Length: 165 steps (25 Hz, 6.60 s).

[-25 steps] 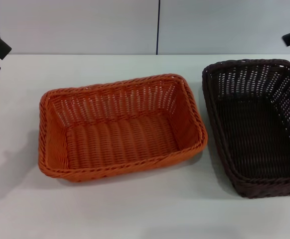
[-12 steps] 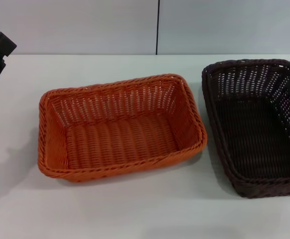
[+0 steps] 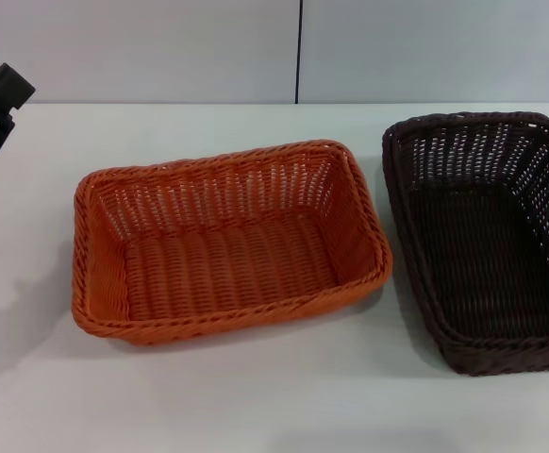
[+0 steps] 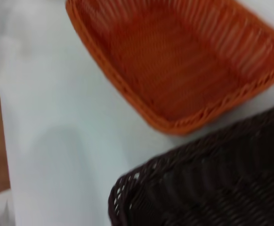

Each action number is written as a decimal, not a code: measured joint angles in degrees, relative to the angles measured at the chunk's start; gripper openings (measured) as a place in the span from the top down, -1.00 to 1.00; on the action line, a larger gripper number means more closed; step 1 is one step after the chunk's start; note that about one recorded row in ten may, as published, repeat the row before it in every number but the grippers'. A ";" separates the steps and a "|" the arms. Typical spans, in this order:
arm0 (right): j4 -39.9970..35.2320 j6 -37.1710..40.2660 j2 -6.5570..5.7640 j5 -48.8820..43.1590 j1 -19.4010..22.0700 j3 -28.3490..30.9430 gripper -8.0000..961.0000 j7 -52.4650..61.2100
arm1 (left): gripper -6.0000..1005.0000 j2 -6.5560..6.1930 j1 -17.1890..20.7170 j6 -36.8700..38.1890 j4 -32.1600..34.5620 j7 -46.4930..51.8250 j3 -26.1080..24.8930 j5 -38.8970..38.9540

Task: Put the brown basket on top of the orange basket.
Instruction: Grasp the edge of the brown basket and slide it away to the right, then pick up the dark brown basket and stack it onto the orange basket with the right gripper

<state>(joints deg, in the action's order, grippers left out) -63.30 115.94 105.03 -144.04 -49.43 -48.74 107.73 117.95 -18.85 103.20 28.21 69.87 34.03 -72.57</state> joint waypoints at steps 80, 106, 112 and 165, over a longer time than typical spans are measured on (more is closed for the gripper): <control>2.99 -5.46 8.05 -6.35 1.94 -13.66 0.38 -1.70 | 0.75 0.01 -0.92 -3.27 -0.70 0.62 -0.11 0.34; -15.82 4.41 8.13 -0.59 2.73 -1.33 0.60 -1.34 | 0.75 -0.09 -0.49 -2.73 -0.70 0.62 -0.20 0.41; -19.15 4.51 7.83 2.45 2.60 -0.35 0.61 0.19 | 0.75 -0.09 -0.31 -2.65 -0.70 0.62 -0.28 0.46; -37.05 -13.51 9.64 9.20 -2.89 -11.03 0.61 30.91 | 0.75 0.01 0.66 -3.77 -1.55 -6.71 -3.88 1.80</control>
<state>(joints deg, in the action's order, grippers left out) -100.35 102.43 114.67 -134.84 -52.32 -59.76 138.63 117.95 -18.19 99.43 26.66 63.15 30.15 -70.77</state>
